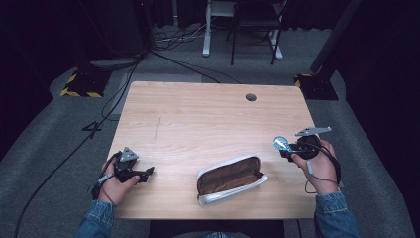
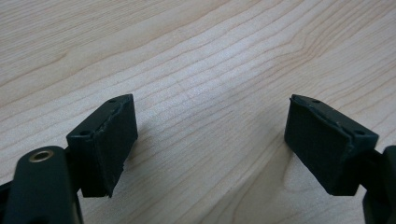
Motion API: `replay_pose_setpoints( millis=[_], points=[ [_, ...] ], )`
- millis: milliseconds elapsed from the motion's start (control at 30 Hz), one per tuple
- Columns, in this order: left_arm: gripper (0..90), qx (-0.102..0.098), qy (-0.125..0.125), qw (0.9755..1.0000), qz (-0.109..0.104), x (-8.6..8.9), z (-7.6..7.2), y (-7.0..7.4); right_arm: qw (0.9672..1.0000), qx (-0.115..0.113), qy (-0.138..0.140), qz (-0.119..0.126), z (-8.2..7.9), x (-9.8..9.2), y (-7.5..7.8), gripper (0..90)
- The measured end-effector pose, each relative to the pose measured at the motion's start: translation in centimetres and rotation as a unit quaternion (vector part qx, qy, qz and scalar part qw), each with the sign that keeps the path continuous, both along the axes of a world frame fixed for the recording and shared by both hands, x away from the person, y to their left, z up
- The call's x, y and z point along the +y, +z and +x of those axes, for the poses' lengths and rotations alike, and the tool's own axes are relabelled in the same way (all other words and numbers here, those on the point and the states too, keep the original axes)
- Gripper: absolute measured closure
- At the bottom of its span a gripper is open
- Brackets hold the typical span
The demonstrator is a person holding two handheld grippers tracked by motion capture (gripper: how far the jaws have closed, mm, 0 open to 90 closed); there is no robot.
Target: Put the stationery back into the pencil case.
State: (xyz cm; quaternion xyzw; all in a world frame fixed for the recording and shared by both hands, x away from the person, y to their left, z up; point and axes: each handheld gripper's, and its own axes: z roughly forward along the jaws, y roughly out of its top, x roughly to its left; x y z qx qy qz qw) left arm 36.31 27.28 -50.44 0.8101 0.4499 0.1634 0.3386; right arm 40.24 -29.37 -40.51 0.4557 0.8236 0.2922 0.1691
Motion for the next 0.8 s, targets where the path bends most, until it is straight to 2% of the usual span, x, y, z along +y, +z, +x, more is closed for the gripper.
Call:
replay_pose_setpoints(
  millis=[200,533,667,733,800],
  points=[
    [17.3,-0.002,-0.002,1.0,0.002,0.0,0.0,0.0,0.9996,-0.014,0.021,0.011,-0.8,0.8,1.2,50.2],
    [16.7,-0.002,-0.003,1.0,0.003,-0.1,0.0,0.0,0.998,-0.03,0.054,0.014,-2.1,2.4,2.8,50.2],
    [16.5,-0.001,0.002,1.0,0.0,-0.2,0.0,-0.1,0.9965,-0.035,0.073,0.019,-2.7,3.1,3.4,50.2],
    [16.1,-0.004,-0.005,0.9999,0.009,-0.1,0.1,0.0,0.9955,-0.037,0.085,0.022,-3.1,3.5,3.7,50.1],
    [15.7,-0.001,-0.005,1.0,0.007,-0.2,0.1,0.0,0.994,-0.039,0.098,0.028,-3.5,4.1,4.0,50.1]
  ],
)
